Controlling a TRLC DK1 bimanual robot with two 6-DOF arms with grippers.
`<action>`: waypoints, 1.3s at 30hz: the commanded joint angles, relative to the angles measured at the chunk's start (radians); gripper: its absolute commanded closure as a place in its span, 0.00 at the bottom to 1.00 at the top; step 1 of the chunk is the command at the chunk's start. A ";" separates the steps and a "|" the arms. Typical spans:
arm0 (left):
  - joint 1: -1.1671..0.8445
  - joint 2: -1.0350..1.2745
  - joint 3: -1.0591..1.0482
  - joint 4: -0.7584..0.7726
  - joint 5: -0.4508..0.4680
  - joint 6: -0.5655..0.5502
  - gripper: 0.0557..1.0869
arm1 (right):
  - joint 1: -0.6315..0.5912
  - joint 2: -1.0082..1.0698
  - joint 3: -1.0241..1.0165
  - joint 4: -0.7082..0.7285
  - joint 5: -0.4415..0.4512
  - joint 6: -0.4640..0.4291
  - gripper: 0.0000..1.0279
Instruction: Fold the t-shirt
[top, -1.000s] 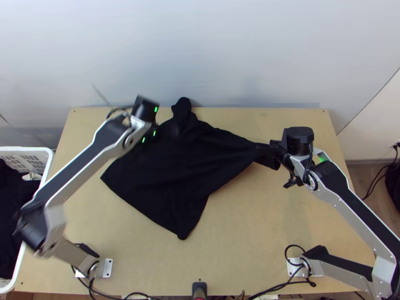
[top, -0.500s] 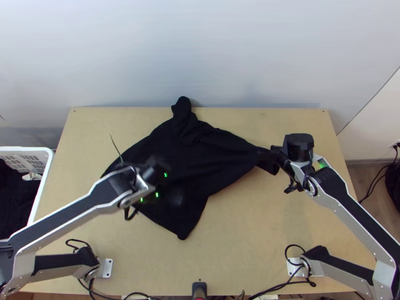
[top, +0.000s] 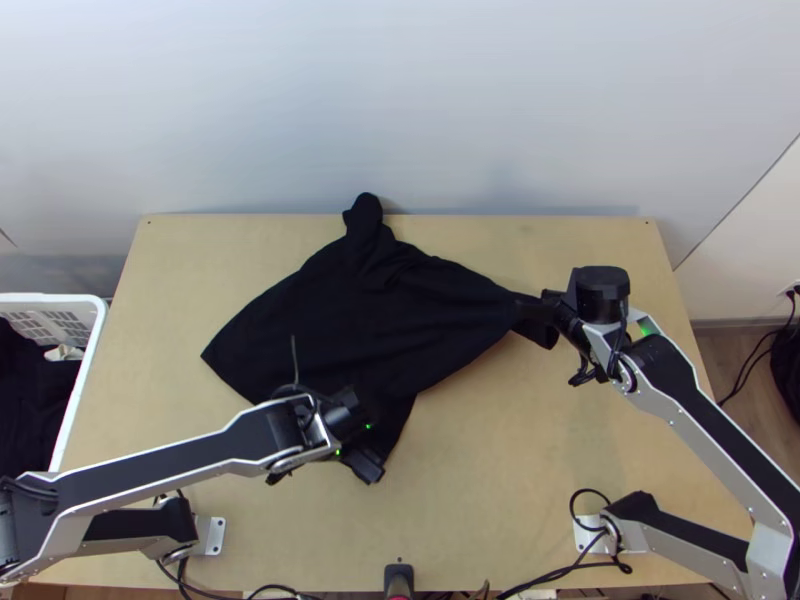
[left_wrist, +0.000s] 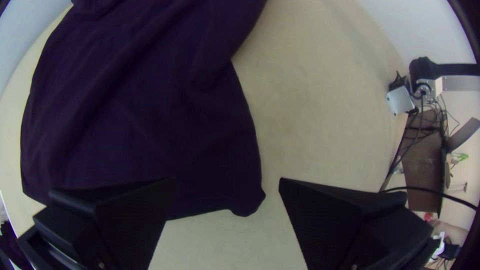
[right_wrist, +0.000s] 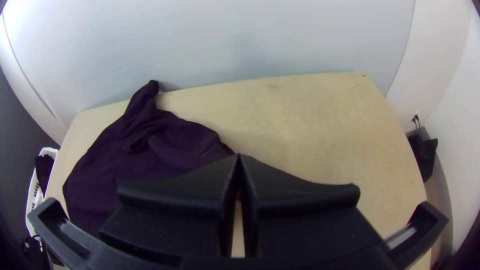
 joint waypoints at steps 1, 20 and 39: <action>-0.073 0.019 -0.049 0.004 -0.001 0.017 0.05 | -0.008 0.007 0.003 -0.007 0.007 0.007 0.97; -0.119 0.142 -0.070 0.079 0.008 -0.028 0.21 | -0.024 -0.004 -0.004 -0.025 0.013 0.001 0.97; -0.081 0.114 -0.075 0.108 -0.069 -0.028 0.96 | -0.044 -0.016 -0.007 -0.027 0.014 0.003 0.97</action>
